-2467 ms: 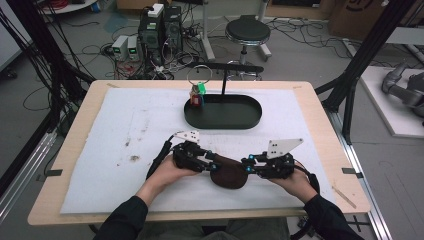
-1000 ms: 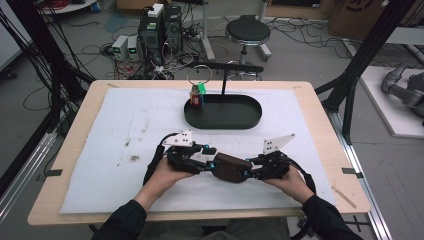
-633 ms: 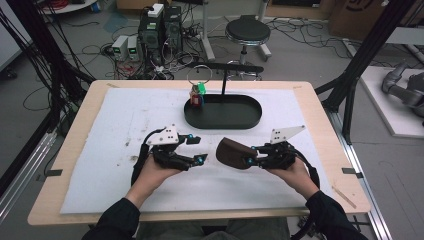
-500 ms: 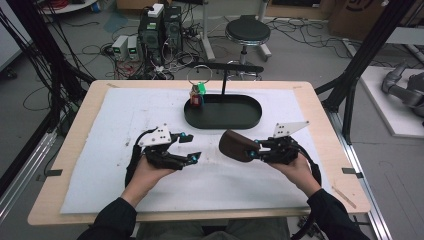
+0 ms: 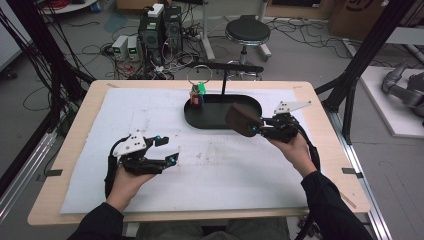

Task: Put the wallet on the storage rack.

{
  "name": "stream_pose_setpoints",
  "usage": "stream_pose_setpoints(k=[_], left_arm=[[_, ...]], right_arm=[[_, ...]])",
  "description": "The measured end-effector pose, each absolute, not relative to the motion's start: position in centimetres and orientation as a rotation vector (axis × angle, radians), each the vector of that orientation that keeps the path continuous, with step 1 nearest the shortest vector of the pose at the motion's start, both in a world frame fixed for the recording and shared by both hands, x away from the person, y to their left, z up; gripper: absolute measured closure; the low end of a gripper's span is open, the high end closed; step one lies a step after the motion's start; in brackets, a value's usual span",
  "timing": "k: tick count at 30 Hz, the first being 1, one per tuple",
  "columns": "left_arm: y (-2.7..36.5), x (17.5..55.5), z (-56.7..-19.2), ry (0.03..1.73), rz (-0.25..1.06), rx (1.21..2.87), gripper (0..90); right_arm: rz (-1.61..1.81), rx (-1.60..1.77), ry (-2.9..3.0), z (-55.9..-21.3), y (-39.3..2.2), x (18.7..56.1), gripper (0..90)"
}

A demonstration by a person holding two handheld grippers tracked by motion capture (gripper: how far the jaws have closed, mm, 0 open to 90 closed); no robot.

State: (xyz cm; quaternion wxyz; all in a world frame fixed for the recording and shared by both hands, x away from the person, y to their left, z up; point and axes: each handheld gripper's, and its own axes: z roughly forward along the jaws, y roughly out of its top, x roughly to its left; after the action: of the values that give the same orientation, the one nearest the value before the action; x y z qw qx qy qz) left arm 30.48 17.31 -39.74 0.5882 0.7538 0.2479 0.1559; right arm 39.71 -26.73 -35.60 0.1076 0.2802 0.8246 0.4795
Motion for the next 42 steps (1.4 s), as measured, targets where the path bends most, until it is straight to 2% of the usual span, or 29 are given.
stream_pose_setpoints(k=[17,42], left_arm=[[16.1,30.3,-40.3,0.546,0.365,1.784,30.8],[15.4,30.1,-40.6,0.524,0.342,1.788,30.8]], right_arm=[[1.22,0.905,2.387,-36.6,-23.6,45.5,68.9],[1.088,0.997,2.372,-39.9,-20.1,49.5,68.8]])
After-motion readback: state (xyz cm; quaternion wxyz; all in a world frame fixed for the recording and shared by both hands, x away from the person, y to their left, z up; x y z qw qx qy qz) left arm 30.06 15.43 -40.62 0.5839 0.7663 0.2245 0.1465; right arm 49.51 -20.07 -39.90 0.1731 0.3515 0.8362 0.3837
